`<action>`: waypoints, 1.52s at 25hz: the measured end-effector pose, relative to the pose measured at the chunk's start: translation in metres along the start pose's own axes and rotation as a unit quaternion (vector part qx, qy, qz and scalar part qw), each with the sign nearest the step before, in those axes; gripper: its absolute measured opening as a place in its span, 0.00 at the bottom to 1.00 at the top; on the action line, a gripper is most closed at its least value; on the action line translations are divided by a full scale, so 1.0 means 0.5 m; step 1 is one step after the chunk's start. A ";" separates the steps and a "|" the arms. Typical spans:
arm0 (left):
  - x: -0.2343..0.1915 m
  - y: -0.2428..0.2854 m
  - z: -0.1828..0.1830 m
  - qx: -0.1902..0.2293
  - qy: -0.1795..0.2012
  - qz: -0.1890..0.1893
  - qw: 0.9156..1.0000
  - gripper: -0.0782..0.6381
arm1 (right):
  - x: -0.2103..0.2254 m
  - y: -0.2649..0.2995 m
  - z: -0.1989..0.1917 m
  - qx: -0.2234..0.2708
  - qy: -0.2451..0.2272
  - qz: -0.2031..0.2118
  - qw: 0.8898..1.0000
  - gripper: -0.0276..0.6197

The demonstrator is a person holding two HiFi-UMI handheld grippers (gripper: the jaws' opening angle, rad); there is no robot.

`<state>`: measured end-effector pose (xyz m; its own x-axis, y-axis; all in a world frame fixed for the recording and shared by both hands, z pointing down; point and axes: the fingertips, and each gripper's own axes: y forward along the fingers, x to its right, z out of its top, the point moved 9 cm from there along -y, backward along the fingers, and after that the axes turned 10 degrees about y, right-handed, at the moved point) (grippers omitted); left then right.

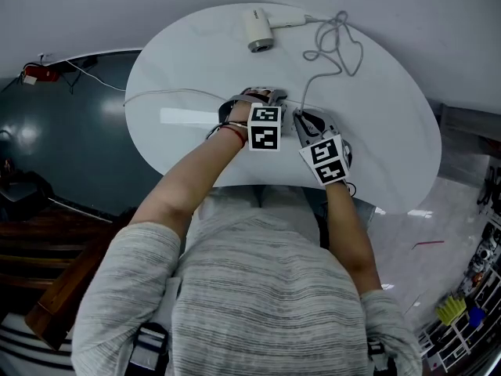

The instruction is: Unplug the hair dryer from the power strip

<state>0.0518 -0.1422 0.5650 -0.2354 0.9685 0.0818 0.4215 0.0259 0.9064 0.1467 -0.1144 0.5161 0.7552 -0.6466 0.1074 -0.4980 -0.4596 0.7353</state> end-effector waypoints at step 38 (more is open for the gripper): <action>-0.002 0.004 0.002 -0.012 -0.014 -0.010 1.000 0.75 | 0.048 -0.094 0.129 0.077 -0.016 -0.028 0.997 0.12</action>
<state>0.0538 -0.1430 0.5663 -0.2196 0.9742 0.0527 0.3963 0.0397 0.9173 0.1610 -0.1474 0.4410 0.7706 -0.6356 0.0456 -0.5170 -0.5817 0.6280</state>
